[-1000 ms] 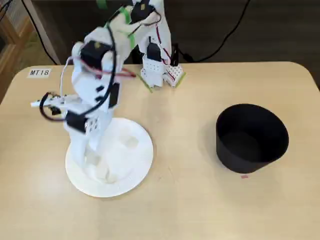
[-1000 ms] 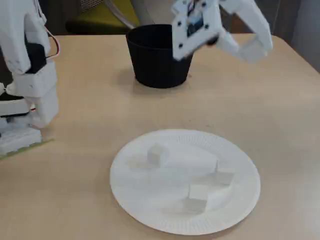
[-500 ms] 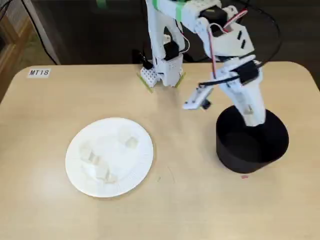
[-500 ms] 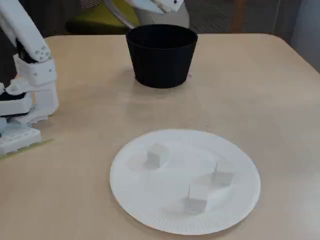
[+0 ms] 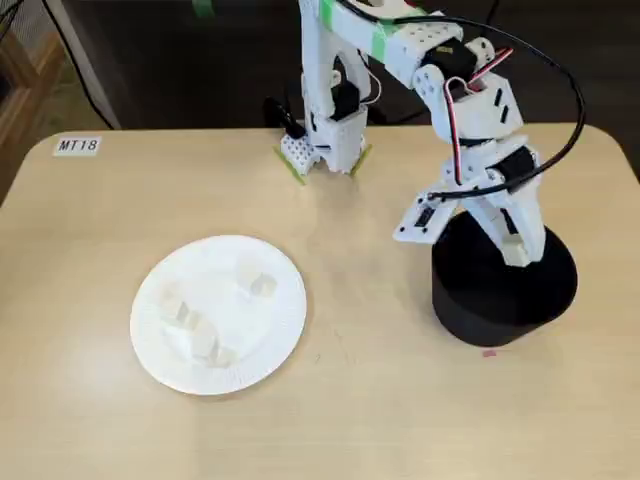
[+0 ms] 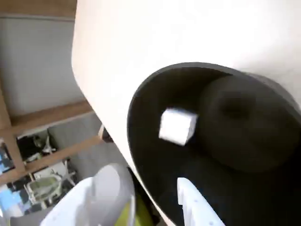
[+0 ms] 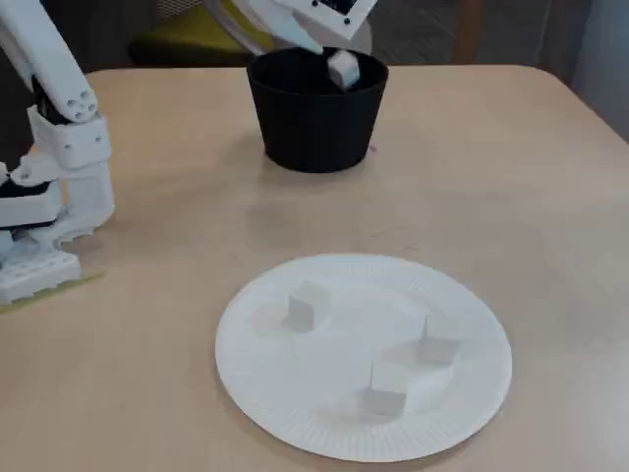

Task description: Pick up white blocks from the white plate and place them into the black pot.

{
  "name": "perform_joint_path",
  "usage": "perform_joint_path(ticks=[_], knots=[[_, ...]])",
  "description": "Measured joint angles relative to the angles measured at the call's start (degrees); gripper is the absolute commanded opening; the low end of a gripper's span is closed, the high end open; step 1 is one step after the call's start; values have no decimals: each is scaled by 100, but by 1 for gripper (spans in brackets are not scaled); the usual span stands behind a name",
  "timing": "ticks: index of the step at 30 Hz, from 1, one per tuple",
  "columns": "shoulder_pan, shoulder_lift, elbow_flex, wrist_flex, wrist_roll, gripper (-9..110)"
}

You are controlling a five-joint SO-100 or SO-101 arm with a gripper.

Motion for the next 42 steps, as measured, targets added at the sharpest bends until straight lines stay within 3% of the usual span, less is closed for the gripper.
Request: perform_joint_path(ticks=[2,5,10,17,27,30,32,42], knots=[[53,176,0,246,0,19],[149,475,0,501,0,-2],[853,1151,0,1336,-62,-2],[3164,1415,-9,2408,-510,-2],[4983,-1406,-2452,3938,-1310,-2],[5449,-2145,-3085,4025,-1318,22],[5713,-2522,-3366,4034,-1362,31],[6108,-4087,-4395,4034,-1652,38]])
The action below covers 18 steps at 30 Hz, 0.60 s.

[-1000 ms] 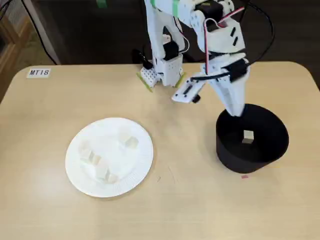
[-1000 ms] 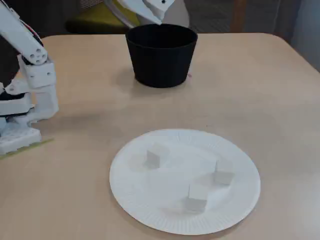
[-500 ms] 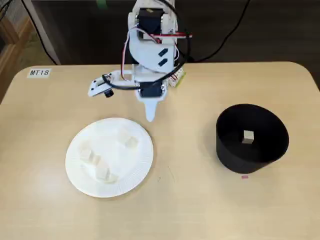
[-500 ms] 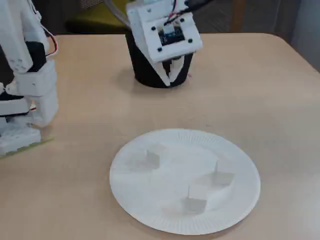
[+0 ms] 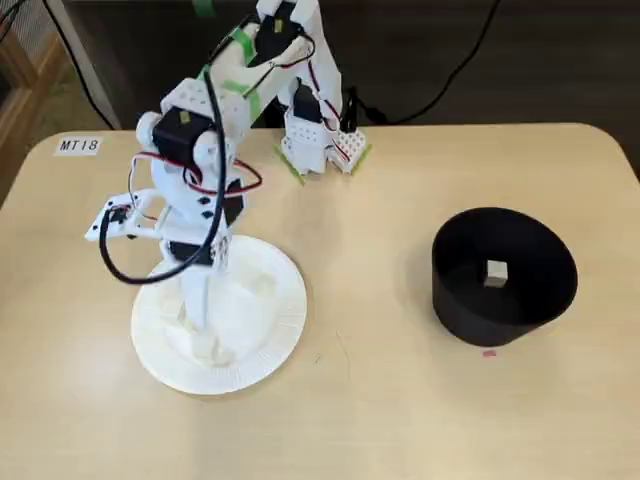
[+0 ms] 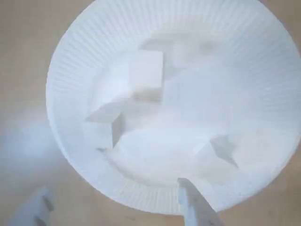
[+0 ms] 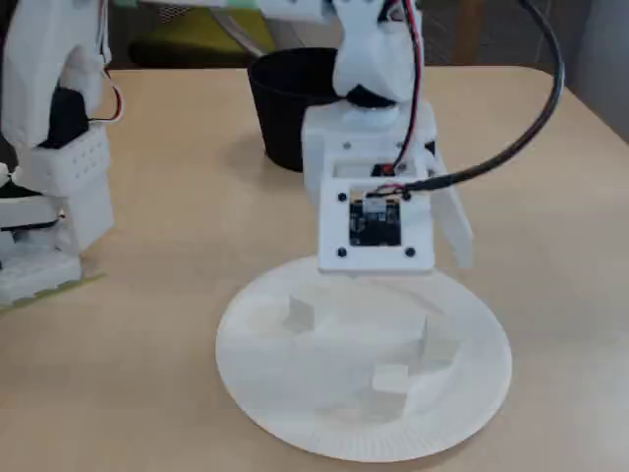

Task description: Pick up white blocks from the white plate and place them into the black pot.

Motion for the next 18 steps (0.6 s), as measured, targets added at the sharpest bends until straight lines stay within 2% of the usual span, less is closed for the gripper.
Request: perform_joint_path(ticks=[12,18], knots=[[-9,-1582,-1767,-44,149,34],[-9,-1828,-1907,35,193,35]])
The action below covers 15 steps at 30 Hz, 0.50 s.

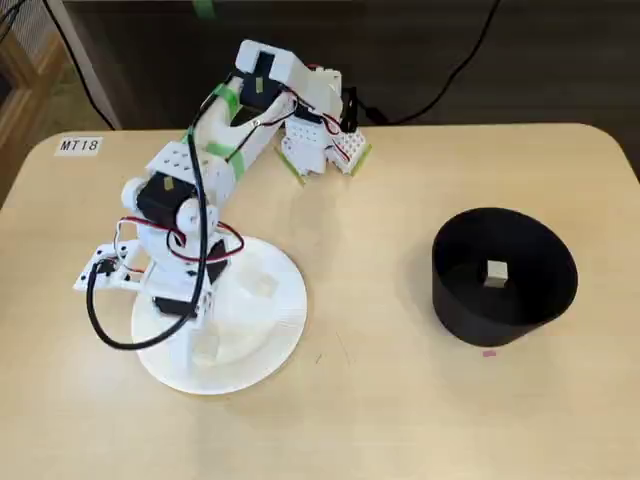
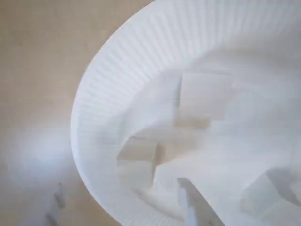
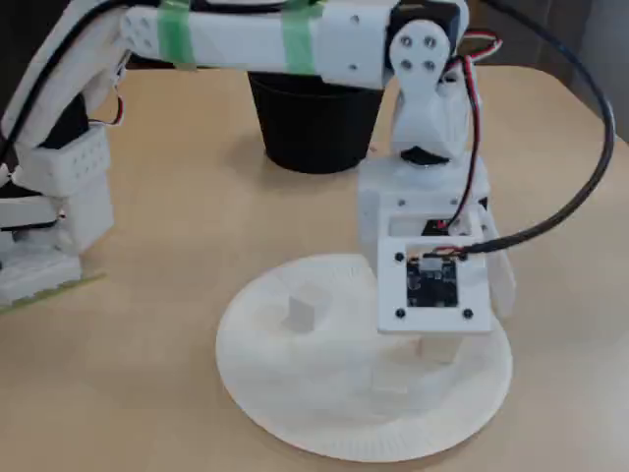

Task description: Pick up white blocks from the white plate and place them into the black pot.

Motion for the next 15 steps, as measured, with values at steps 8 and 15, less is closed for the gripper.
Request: perform_joint_path(ticks=[8,15], knots=[[0,-246,0,88,0,33],[-9,-404,0,-132,97,18]])
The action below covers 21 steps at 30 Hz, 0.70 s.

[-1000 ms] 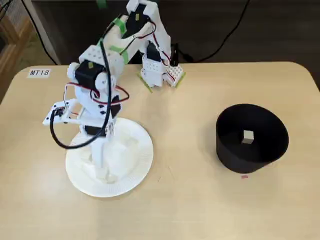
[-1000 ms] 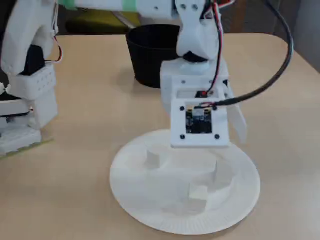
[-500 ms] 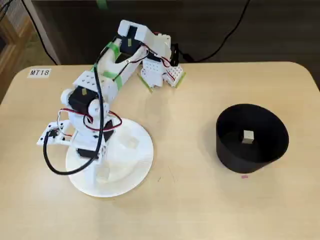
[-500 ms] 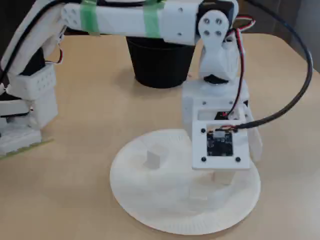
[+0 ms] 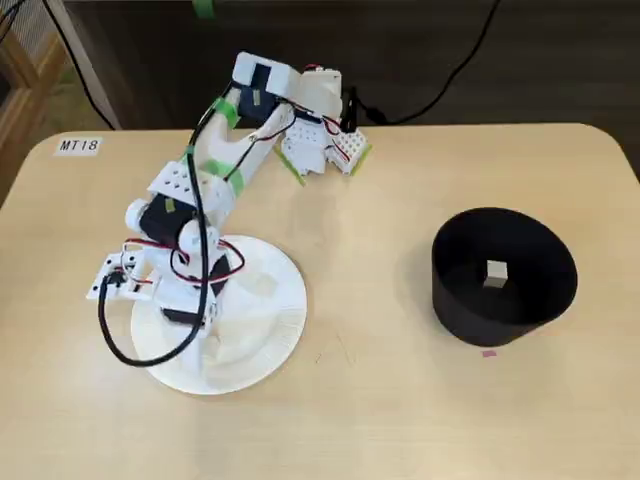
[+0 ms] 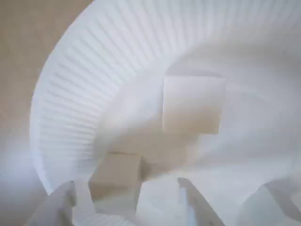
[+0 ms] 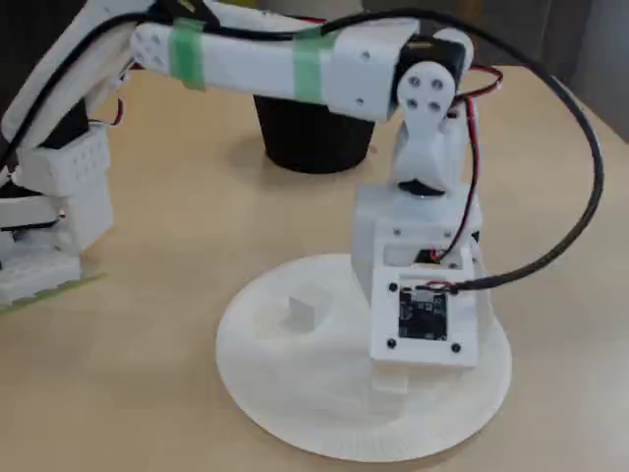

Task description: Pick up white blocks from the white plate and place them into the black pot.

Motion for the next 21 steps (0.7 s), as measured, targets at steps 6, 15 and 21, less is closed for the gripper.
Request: perform_joint_path(ticks=[6,15,21], knots=[[-26,-141,-70,-343,387,-2],[-132,-176,-563,-352,422,-2],[-492,141,-2039,-308,888,-2]])
